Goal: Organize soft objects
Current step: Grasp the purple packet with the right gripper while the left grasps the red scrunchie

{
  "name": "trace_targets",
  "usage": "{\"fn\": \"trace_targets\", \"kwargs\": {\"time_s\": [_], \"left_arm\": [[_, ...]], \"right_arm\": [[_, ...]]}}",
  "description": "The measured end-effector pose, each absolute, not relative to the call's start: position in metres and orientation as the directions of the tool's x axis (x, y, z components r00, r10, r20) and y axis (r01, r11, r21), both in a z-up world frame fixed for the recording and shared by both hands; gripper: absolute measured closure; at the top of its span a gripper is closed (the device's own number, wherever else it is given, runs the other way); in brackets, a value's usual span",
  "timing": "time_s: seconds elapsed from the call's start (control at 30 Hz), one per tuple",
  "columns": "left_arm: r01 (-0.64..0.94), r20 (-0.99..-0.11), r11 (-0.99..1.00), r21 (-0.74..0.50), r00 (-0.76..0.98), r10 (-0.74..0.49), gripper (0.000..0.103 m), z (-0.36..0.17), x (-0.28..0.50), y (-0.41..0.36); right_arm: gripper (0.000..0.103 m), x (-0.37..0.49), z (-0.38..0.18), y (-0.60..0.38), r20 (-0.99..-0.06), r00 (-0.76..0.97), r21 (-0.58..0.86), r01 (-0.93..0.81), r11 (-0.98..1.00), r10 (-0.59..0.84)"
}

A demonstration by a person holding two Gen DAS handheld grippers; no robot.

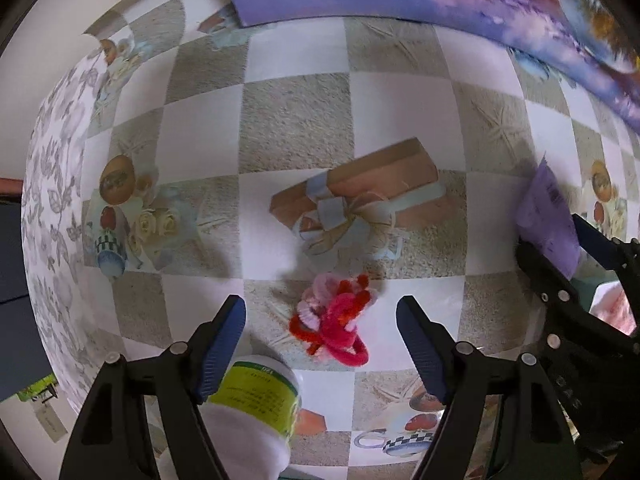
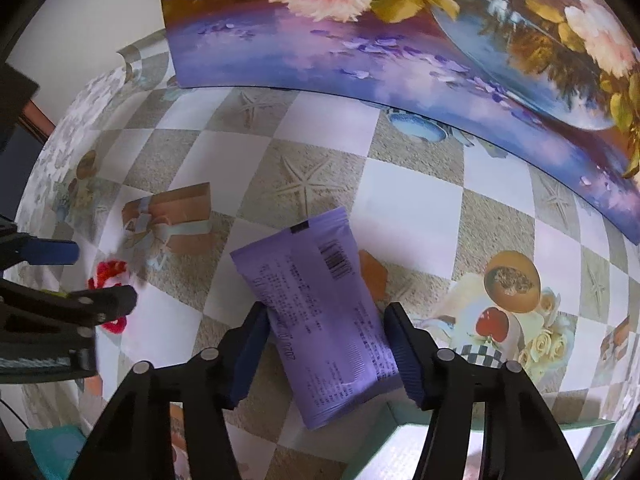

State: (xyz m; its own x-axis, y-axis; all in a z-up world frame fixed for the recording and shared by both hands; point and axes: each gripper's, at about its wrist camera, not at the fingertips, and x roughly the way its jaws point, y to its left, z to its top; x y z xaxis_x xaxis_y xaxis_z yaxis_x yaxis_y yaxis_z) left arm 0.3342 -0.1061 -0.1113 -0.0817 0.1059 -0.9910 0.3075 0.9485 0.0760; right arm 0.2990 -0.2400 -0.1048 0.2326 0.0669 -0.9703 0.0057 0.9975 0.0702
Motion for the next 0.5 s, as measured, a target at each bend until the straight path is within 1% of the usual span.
{"fn": "trace_targets", "kwargs": {"time_s": [0.07, 0.2, 0.23, 0.27, 0.3, 0.33, 0.5], "left_arm": [[0.317, -0.99, 0.945, 0.077, -0.09, 0.111, 0.033, -0.117, 0.332, -0.113], [0.319, -0.991, 0.946, 0.063, -0.092, 0.097, 0.039, -0.124, 0.326, -0.12], [0.316, -0.992, 0.947, 0.053, -0.09, 0.086, 0.046, -0.123, 0.326, -0.12], [0.308, -0.994, 0.951, 0.037, -0.087, 0.067, 0.056, -0.122, 0.326, -0.118], [0.301, -0.995, 0.953, 0.026, -0.085, 0.054, 0.062, -0.121, 0.324, -0.118], [0.298, -0.996, 0.954, 0.02, -0.082, 0.046, 0.071, -0.121, 0.322, -0.115], [0.297, -0.997, 0.954, 0.039, -0.053, 0.057, 0.071, -0.117, 0.316, -0.11]], "right_arm": [[0.043, 0.298, -0.104, -0.243, -0.972, 0.224, 0.078, 0.005, 0.997, 0.075], [0.046, 0.286, -0.1, -0.25, -0.97, 0.221, 0.105, 0.009, 0.994, 0.101], [0.046, 0.285, -0.098, -0.251, -0.969, 0.222, 0.112, 0.013, 0.994, 0.106], [0.047, 0.283, -0.095, -0.252, -0.969, 0.222, 0.117, 0.016, 0.993, 0.11], [0.047, 0.281, -0.092, -0.252, -0.968, 0.224, 0.12, 0.019, 0.993, 0.113], [0.047, 0.269, -0.086, -0.243, -0.967, 0.227, 0.12, 0.02, 0.993, 0.113], [0.049, 0.262, -0.075, -0.243, -0.963, 0.237, 0.135, 0.021, 0.991, 0.126]]}}
